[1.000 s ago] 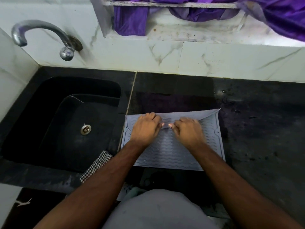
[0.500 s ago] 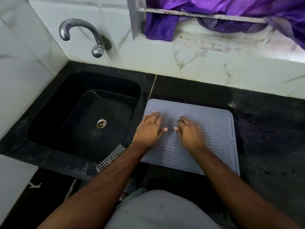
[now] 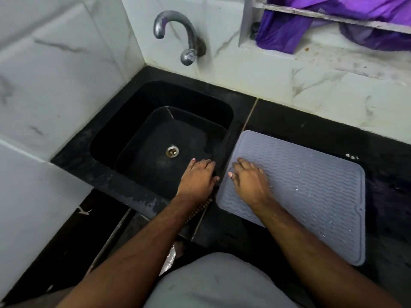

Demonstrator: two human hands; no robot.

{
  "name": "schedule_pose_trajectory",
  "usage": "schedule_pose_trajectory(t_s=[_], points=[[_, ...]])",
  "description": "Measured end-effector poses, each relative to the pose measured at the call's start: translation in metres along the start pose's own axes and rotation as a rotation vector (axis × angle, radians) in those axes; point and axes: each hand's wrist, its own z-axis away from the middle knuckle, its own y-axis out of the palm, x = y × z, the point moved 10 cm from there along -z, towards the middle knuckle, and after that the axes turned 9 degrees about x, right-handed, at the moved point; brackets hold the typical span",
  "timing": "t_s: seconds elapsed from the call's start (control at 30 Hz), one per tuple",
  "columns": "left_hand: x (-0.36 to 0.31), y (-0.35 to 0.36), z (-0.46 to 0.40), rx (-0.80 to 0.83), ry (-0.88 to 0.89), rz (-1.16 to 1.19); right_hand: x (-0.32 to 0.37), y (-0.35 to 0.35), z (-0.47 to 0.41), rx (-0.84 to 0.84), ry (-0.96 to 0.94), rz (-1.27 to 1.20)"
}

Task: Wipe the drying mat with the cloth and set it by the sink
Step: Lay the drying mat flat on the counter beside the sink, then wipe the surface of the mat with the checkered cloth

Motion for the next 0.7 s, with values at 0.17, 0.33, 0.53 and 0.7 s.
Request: schedule_pose_trajectory(t_s=[0.17,0.33,0.53,0.7], points=[[0.045,0.018,0.025,0.121,-0.175,0.193,0.043,0.012,-0.009,0.021,-0.081,0.001],[0.055,0.031,0.043,0.112,-0.149,0.336,0.067,0.014,-0.007,0.005,-0.111,-0.019],[0.071,0.024,0.043,-0.015,-0.234,0.818,0.066,0.009,0.000,-0.050,-0.039,-0.255],[0.071,-0.002,0.030,-0.201,-0.320,1.338,0.054,-0.025,0.020,-0.230,0.099,-0.626]])
